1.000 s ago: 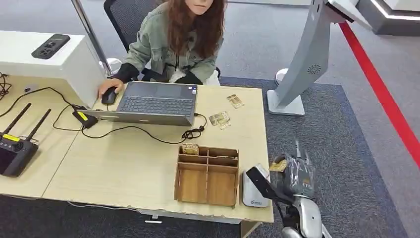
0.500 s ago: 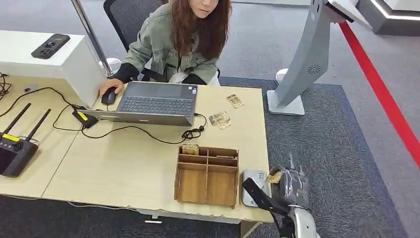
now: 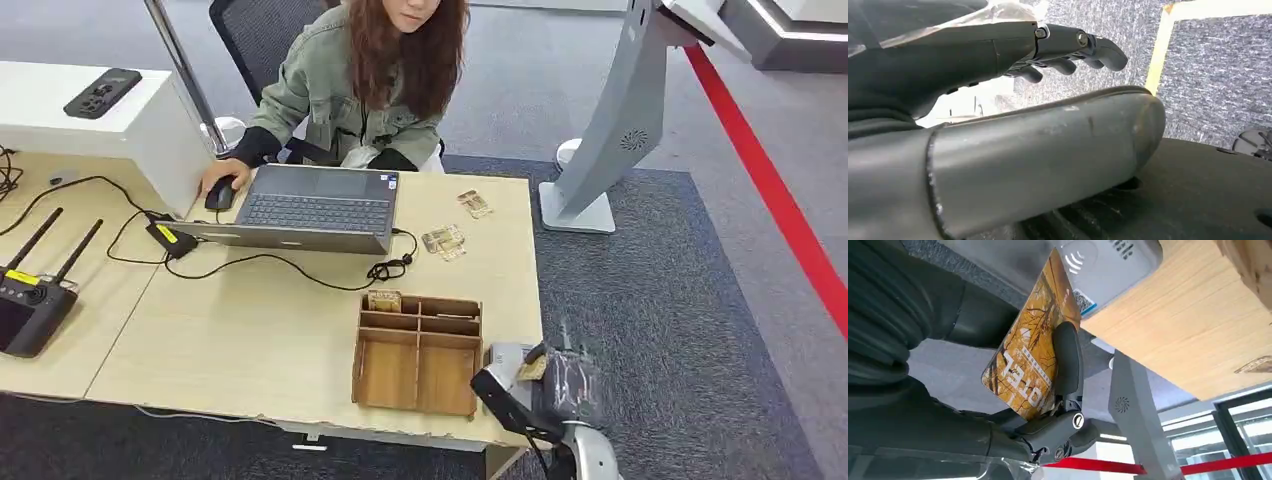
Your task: Pass the card to the sensor for recognition and then transmit it.
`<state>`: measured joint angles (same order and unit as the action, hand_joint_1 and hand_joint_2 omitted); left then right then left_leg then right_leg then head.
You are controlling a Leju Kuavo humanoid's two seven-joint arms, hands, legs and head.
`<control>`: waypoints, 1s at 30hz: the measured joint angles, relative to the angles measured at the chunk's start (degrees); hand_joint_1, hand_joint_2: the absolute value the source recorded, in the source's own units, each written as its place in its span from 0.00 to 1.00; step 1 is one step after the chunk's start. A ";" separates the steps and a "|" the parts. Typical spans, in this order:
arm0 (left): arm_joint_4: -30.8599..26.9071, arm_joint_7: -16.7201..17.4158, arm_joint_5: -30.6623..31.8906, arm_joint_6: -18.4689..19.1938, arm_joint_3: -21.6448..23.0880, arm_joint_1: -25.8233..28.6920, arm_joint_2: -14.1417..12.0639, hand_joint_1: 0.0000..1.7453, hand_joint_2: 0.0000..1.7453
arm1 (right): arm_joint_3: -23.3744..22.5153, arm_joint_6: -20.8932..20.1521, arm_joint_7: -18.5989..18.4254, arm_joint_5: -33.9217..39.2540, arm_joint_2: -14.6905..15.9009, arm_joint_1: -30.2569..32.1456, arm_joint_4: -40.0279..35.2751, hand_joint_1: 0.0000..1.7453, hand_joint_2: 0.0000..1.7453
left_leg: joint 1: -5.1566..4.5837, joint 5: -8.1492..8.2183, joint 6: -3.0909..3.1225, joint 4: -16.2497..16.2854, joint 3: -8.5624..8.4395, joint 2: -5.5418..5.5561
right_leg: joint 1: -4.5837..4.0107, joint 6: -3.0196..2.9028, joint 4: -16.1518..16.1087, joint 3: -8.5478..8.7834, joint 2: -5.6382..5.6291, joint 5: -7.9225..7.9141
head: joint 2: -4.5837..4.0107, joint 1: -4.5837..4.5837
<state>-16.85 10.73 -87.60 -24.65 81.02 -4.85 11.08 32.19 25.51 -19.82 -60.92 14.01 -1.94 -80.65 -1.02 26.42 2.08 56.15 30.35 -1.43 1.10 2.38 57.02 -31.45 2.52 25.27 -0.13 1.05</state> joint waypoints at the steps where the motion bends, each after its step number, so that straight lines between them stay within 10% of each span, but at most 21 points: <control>1: 0.00 -0.02 0.00 0.00 0.00 0.00 0.00 0.00 0.00 | 0.17 0.00 0.00 0.22 -0.07 -0.09 0.22 1.00 1.00 | 0.00 0.00 0.00 0.00 0.00 0.00 | 0.00 0.00 0.00 0.00 0.00 0.00 | 0.00 0.00; 16: 0.00 0.13 0.70 0.00 0.13 -0.07 -0.02 0.00 0.00 | 0.68 0.28 -0.66 0.20 0.04 -2.25 0.96 1.00 1.00 | 0.00 -0.01 0.00 0.00 -0.01 -0.04 | 0.00 0.00 0.00 0.00 0.00 -0.01 | 0.00 0.02; 30: -0.50 -0.48 7.46 -0.22 0.22 -0.43 -0.02 0.00 0.00 | -5.35 -6.43 -1.00 -5.46 0.48 -9.69 -16.11 1.00 1.00 | -0.03 -0.04 0.00 0.00 -0.03 -0.07 | 0.01 -0.02 0.00 0.03 -0.02 -0.08 | 0.00 0.00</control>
<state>-17.35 10.25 -80.15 -24.87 81.24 -5.27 11.06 26.84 19.08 -20.83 -66.38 14.49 -11.64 -96.77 -1.05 26.37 2.08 56.16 30.32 -1.50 1.11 2.36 57.03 -31.42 2.50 25.19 -0.13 1.05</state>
